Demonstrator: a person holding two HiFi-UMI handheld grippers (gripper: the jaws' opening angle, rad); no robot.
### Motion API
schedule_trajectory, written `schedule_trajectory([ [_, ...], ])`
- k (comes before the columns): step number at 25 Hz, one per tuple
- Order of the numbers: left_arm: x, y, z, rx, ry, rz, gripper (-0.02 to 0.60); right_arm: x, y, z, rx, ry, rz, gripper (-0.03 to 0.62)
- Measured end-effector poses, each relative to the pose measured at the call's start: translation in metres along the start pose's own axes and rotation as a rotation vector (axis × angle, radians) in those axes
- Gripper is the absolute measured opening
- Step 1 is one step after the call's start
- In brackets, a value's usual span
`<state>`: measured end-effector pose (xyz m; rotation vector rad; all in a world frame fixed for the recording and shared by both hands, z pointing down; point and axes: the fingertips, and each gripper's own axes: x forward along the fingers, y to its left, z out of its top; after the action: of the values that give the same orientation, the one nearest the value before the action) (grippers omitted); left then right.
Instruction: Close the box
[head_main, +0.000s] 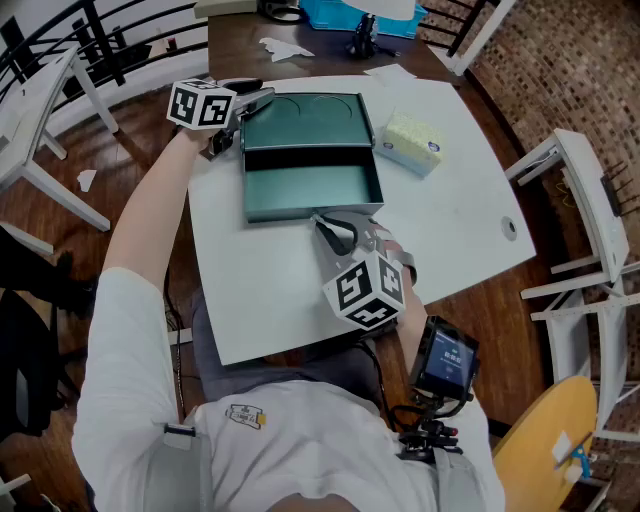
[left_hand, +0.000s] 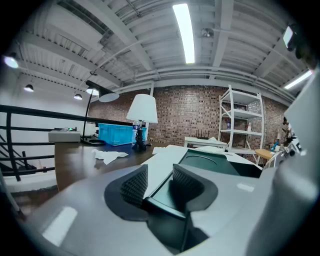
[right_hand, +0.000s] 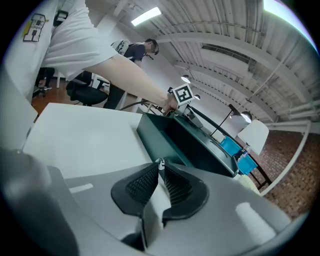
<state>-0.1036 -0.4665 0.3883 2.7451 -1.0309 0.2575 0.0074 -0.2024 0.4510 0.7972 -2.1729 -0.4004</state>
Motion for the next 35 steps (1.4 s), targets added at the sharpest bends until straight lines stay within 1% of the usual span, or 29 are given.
schedule_trajectory([
  [3, 0.000, -0.004, 0.000, -0.007, -0.001, -0.012, 0.153, 0.007, -0.003, 0.002, -0.024, 0.010, -0.007, 0.032],
  [6, 0.001, -0.005, -0.001, -0.028, -0.007, -0.030, 0.152, 0.014, -0.012, 0.004, -0.026, 0.012, 0.003, 0.035],
  [8, 0.000, -0.004, -0.002, -0.043, -0.008, -0.041, 0.149, 0.018, -0.026, 0.006, -0.026, 0.005, -0.025, 0.026],
  [9, -0.001, -0.004, -0.002, -0.051, -0.015, -0.043, 0.148, 0.020, -0.034, 0.008, -0.028, -0.001, -0.043, 0.001],
  [14, -0.005, -0.001, 0.000, -0.101, -0.065, -0.052, 0.135, 0.041, -0.061, 0.014, -0.020, -0.020, -0.056, 0.000],
  [18, -0.006, -0.001, 0.003, -0.100, -0.078, -0.051, 0.135, 0.059, -0.077, 0.017, -0.046, -0.015, -0.089, 0.000],
  [22, -0.007, -0.002, 0.001, -0.095, -0.081, -0.042, 0.135, 0.073, -0.089, 0.019, -0.035, -0.023, -0.097, 0.000],
  [26, -0.006, 0.000, 0.002, -0.098, -0.088, -0.038, 0.135, 0.075, -0.093, 0.022, -0.007, -0.050, -0.083, 0.000],
  [29, -0.008, 0.000, 0.004, -0.112, -0.111, -0.035, 0.135, 0.073, -0.091, 0.021, 0.014, -0.065, -0.076, 0.000],
  [31, -0.016, -0.002, 0.002, -0.115, -0.132, -0.018, 0.135, 0.061, -0.087, 0.016, 0.043, -0.069, -0.067, 0.002],
  [33, -0.038, -0.005, 0.008, -0.098, -0.186, 0.030, 0.135, 0.038, -0.081, 0.006, 0.099, -0.082, -0.055, 0.002],
  [35, -0.071, -0.023, 0.017, -0.085, -0.257, 0.058, 0.135, 0.009, -0.073, -0.011, 0.180, -0.098, -0.047, 0.003],
])
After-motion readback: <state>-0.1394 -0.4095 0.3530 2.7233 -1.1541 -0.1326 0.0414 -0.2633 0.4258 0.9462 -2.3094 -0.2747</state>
